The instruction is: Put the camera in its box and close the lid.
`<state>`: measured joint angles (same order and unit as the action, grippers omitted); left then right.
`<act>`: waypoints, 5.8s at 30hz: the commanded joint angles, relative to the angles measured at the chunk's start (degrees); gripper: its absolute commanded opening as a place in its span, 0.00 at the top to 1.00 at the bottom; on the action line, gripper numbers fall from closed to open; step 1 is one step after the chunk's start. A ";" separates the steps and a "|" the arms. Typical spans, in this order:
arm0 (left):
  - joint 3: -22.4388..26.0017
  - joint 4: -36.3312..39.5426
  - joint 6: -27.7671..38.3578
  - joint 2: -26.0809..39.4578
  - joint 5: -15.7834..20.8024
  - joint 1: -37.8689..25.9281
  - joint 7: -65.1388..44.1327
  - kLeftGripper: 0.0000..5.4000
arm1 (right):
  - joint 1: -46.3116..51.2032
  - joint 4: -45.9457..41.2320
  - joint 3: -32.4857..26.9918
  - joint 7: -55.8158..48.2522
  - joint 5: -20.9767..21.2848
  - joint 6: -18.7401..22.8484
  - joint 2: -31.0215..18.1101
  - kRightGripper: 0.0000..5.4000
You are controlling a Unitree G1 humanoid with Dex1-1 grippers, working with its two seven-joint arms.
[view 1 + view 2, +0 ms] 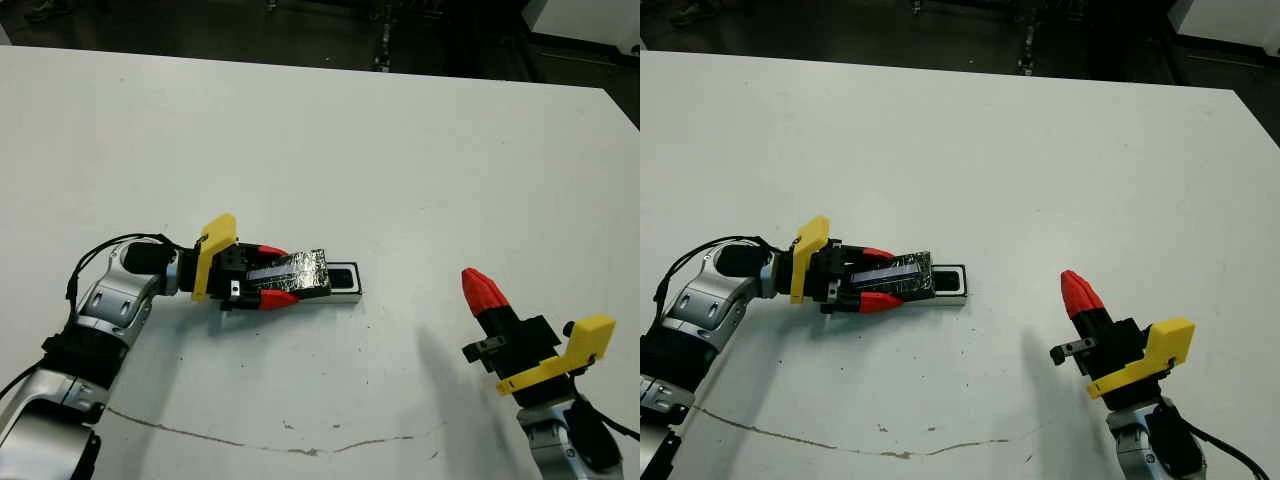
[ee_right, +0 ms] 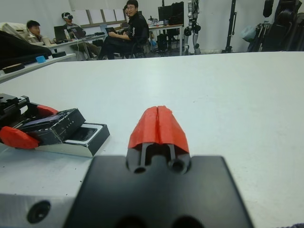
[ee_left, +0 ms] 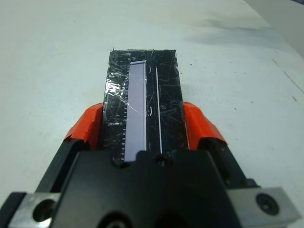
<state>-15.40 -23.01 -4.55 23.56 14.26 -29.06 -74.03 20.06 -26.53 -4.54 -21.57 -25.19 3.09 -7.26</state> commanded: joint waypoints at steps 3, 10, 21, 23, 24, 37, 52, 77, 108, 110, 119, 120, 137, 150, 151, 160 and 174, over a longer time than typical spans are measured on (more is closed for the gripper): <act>-5.58 -3.49 -1.88 -4.89 -2.23 0.42 -2.38 0.42 | 0.27 0.23 -0.35 0.04 0.10 0.04 -0.64 1.00; -8.00 -8.26 -0.79 -7.47 -3.68 -2.95 -3.35 0.42 | -0.01 0.30 -0.45 -0.11 -0.10 0.25 -0.87 1.00; -10.98 -18.38 0.30 -12.76 -6.37 -8.85 -5.31 0.42 | 0.10 0.12 -0.42 -0.03 -1.36 0.85 -0.87 1.00; -11.06 -19.41 0.03 -13.75 -6.36 -9.17 -5.44 0.42 | 0.11 0.07 -0.42 0.13 -0.81 0.61 -0.97 1.00; -11.10 -19.76 0.28 -14.06 -6.46 -9.26 -5.42 0.42 | 0.13 0.04 -0.42 0.22 -0.57 0.50 -0.99 1.00; -11.15 -25.71 3.58 -18.43 -7.89 -9.07 -5.36 0.42 | 0.33 0.40 -0.41 -0.07 -0.43 0.13 -1.02 1.00; -12.29 -21.59 6.97 -16.55 -12.94 -6.89 0.86 0.31 | 0.99 0.20 -0.30 -0.02 -0.37 -0.11 -0.95 1.00; -11.55 -20.66 10.62 -14.87 -12.24 -4.76 1.52 0.00 | 1.03 0.83 0.16 0.04 0.66 -0.85 -0.21 1.00; -0.52 -7.34 5.38 1.95 -4.46 4.98 1.34 0.00 | 1.41 0.97 0.60 0.31 1.17 -1.46 -0.12 1.00; 1.25 -7.46 5.30 3.17 -3.87 6.03 1.77 0.00 | 1.46 0.83 0.62 0.49 1.55 -1.38 -0.29 1.00; 6.79 -4.75 6.46 7.58 -3.75 11.42 6.20 0.00 | 0.86 2.97 0.49 -1.88 -0.26 -2.88 -0.10 1.00; 7.25 -4.76 6.88 7.76 -3.68 11.76 6.57 0.00 | 0.75 3.19 0.50 -2.21 -0.53 -3.03 -0.12 1.00; 26.17 28.21 -19.86 15.82 23.14 21.03 7.95 0.14 | 0.14 4.33 0.59 -3.09 -0.73 -4.12 -0.10 1.00; 18.07 50.73 -21.77 -7.24 23.98 26.36 41.92 0.50 | 0.76 2.99 1.03 -0.82 0.03 -3.19 -0.02 1.00; 16.62 51.44 -21.64 -8.37 22.47 26.56 44.05 0.54 | 0.82 2.93 1.08 -0.70 0.15 -3.23 0.02 1.00; 1.71 50.51 -21.37 -21.23 5.18 29.39 66.81 0.80 | 0.91 2.76 1.44 -0.29 0.68 -3.45 0.45 1.00; -3.48 43.00 -25.04 -27.11 -0.76 29.67 71.28 0.99 | 1.00 2.68 2.06 -0.06 1.14 -3.50 0.54 1.00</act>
<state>-18.59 21.05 -28.19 -2.98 14.23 0.26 -3.49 20.75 -23.93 -2.23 -22.04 -24.35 -0.23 -6.52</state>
